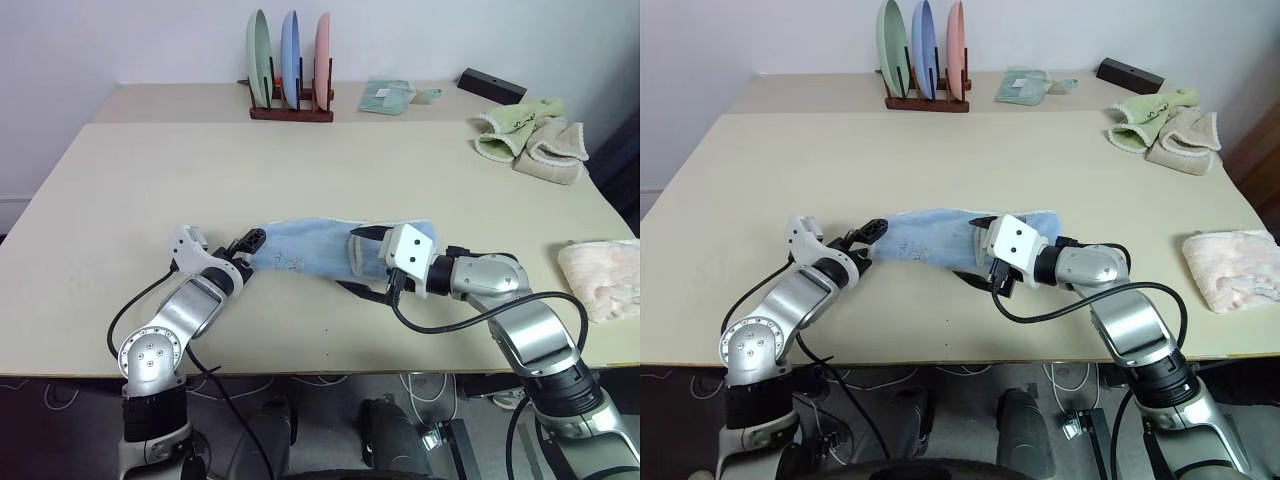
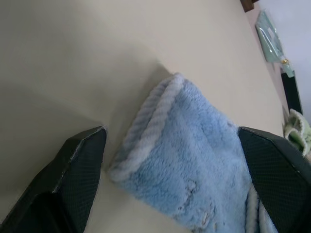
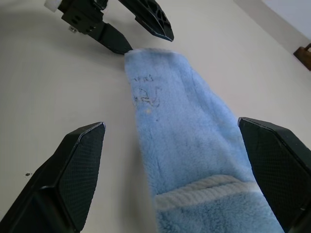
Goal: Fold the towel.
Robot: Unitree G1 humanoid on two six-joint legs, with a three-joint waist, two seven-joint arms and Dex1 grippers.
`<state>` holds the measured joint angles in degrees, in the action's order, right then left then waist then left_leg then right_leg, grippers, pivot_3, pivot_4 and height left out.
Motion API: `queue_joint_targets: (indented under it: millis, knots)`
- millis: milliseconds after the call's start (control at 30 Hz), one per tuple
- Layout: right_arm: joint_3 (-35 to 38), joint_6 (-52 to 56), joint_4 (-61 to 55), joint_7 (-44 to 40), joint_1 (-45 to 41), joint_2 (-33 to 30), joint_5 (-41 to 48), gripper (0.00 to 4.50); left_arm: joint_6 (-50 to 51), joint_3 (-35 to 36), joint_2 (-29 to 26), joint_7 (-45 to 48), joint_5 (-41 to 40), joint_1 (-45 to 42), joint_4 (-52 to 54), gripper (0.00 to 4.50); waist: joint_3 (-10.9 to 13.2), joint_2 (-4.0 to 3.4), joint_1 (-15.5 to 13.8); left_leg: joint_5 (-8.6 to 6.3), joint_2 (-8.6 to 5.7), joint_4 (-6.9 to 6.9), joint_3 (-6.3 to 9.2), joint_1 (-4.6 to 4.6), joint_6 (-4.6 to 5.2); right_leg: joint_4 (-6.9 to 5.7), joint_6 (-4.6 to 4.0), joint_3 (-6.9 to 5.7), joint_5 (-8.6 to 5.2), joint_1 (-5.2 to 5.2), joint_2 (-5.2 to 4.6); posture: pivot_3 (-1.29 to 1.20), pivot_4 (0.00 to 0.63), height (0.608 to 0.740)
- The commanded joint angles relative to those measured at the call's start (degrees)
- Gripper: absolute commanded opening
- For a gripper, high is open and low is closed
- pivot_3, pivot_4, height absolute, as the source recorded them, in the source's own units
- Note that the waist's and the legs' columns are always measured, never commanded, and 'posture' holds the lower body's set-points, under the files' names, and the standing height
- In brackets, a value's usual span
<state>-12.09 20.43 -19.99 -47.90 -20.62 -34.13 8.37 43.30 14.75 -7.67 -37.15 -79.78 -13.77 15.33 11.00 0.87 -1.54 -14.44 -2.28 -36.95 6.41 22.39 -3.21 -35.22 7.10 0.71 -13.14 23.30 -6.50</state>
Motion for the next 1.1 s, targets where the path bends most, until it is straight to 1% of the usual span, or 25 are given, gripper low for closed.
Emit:
queue_joint_targets:
  millis: [33, 67, 100, 167, 200, 233, 333, 433, 533, 633, 767, 867, 967, 1000, 1100]
  knots:
    - [0.7, -1.1, -1.2, 0.6, -0.5, 0.5, 0.0, 4.50, 0.9, -1.3, 1.1, 0.0, -0.1, 0.6, -1.4, 2.76, 0.0, 0.00, -0.4, 0.00, 0.00, 0.00, 0.00, 0.01, 0.00, 0.02, 0.00, 0.00, 0.00, 0.00, 0.00, 0.00, 0.150, 0.740]
    - [0.6, -1.1, -1.3, 0.7, -0.4, 0.5, -0.1, 4.50, 0.7, -1.1, 1.3, 0.2, -0.1, 0.5, -1.2, 2.27, 0.0, 0.00, -0.6, 0.00, 0.00, 0.00, 0.00, 0.01, 0.00, 0.03, 0.00, 0.00, 0.00, 0.00, 0.00, 0.00, 0.150, 0.740]
    - [0.5, -1.1, -1.4, 0.8, -0.3, 0.6, -0.1, 4.50, 0.6, -1.0, 1.4, 0.4, -0.2, 0.4, -1.0, 1.69, 0.0, 0.01, -0.7, 0.00, 0.00, 0.01, 0.00, 0.02, 0.00, 0.04, 0.00, 0.00, 0.00, 0.01, 0.00, 0.00, 0.150, 0.740]
    - [0.2, -1.1, -1.6, 0.9, -0.2, 0.9, -0.2, 4.50, 0.7, -1.0, 1.4, 0.8, -0.1, -0.1, -0.5, 0.74, 0.0, 0.04, -0.7, 0.00, 0.00, 0.00, 0.00, 0.05, 0.00, 0.07, 0.00, 0.00, 0.00, 0.02, 0.00, 0.00, 0.150, 0.740]
    - [0.2, -1.0, -1.6, 0.9, -0.2, 1.0, -0.2, 4.50, 0.8, -1.0, 1.4, 0.9, -0.1, -0.2, -0.4, 0.12, 0.0, 0.04, -0.6, 0.00, 0.00, 0.00, 0.00, 0.06, 0.00, 0.07, 0.01, 0.00, 0.00, 0.03, 0.00, 0.00, 0.150, 0.740]
    - [0.0, -1.0, -1.7, 0.9, -0.2, 1.2, -0.3, 4.50, 0.8, -0.9, 1.2, 1.2, -0.2, -0.3, -0.1, 0.05, 0.0, 0.04, -0.6, 0.00, 0.00, 0.01, 0.00, 0.06, 0.00, 0.06, 0.01, 0.00, 0.00, 0.05, 0.00, 0.00, 0.150, 0.740]
    - [-0.2, -1.2, -1.6, 0.9, -0.2, 1.4, -0.4, 4.50, -0.3, 0.0, -0.2, 4.4, 0.5, -0.3, 2.0, 0.05, 0.0, 0.04, -0.3, 0.00, 0.01, 0.05, 0.00, 0.06, 0.00, 0.06, 0.00, 0.00, 0.00, 0.08, 0.01, 0.00, 0.150, 0.740]
    - [-0.1, -1.3, -1.5, 0.8, -0.1, 1.4, -0.4, 4.50, -4.0, 2.8, -1.5, 7.6, 2.1, -0.6, 4.1, 0.05, 0.0, 0.04, -0.1, 0.00, 0.02, 0.08, 0.00, 0.07, 0.00, 0.06, 0.00, 0.00, 0.00, 0.11, 0.01, 0.00, 0.150, 0.740]
    - [0.1, -1.3, -1.6, 0.8, 0.0, 1.3, -0.3, 4.50, -5.5, 6.2, -6.2, 11.6, 3.4, 0.3, 6.0, 0.05, 0.0, 0.04, 0.3, 0.00, 0.02, 0.10, 0.00, 0.07, 0.00, 0.06, 0.00, 0.00, 0.00, 0.12, 0.01, 0.00, 0.150, 0.740]
    - [0.3, -1.4, -1.6, 0.8, 0.1, 1.2, -0.2, 4.50, -6.7, 10.1, -9.9, 14.5, 2.3, 1.4, 6.4, 0.05, 0.0, 0.03, 1.0, 0.00, 0.03, 0.15, -0.01, 0.06, 0.00, 0.07, 0.00, 0.00, 0.00, 0.13, 0.02, 0.00, 0.150, 0.740]
    - [0.3, -1.4, -1.4, 0.8, 0.2, 1.2, -0.2, 4.50, -5.8, 11.7, -14.7, 19.1, 2.8, 2.2, 6.3, 0.05, 0.1, 0.05, 1.0, 0.00, 0.03, 0.17, -0.01, 0.06, 0.00, 0.08, 0.00, 0.01, -0.01, 0.15, 0.02, 0.00, 0.150, 0.740]
    - [0.2, -1.6, -0.9, 0.8, -0.2, 1.4, -0.3, 4.50, -4.5, 9.7, -17.7, 23.1, 4.2, 1.0, 6.6, 0.05, 0.1, 0.06, 0.8, 0.00, 0.03, 0.17, -0.01, 0.07, 0.00, 0.09, 0.00, 0.00, -0.01, 0.13, 0.01, 0.00, 0.150, 0.740]
    - [0.2, -1.7, -0.7, 0.8, -0.6, 1.5, -0.3, 4.50, -3.8, 7.1, -18.8, 26.2, 5.4, -0.8, 7.0, 0.05, 0.1, 0.07, 0.8, 0.00, 0.02, 0.17, -0.01, 0.07, 0.00, 0.10, 0.00, 0.00, -0.01, 0.13, 0.01, 0.00, 0.150, 0.740]
    - [0.2, -1.8, -0.4, 0.8, -0.7, 1.5, -0.3, 4.50, -3.2, 5.0, -19.4, 28.1, 6.8, -2.0, 7.4, 0.05, 0.1, 0.07, 0.9, 0.00, 0.02, 0.17, -0.01, 0.07, 0.00, 0.10, 0.00, 0.00, -0.01, 0.13, 0.01, 0.00, 0.150, 0.740]
    - [0.2, -2.0, 0.0, 0.9, -1.0, 1.6, -0.5, 4.50, -0.5, -4.1, -19.9, 34.9, 10.9, -7.7, 9.4, 0.05, 0.1, 0.12, 0.8, 0.00, 0.03, 0.17, 0.00, 0.09, 0.00, 0.09, 0.01, -0.02, 0.00, 0.14, 0.02, 0.00, 0.150, 0.740]
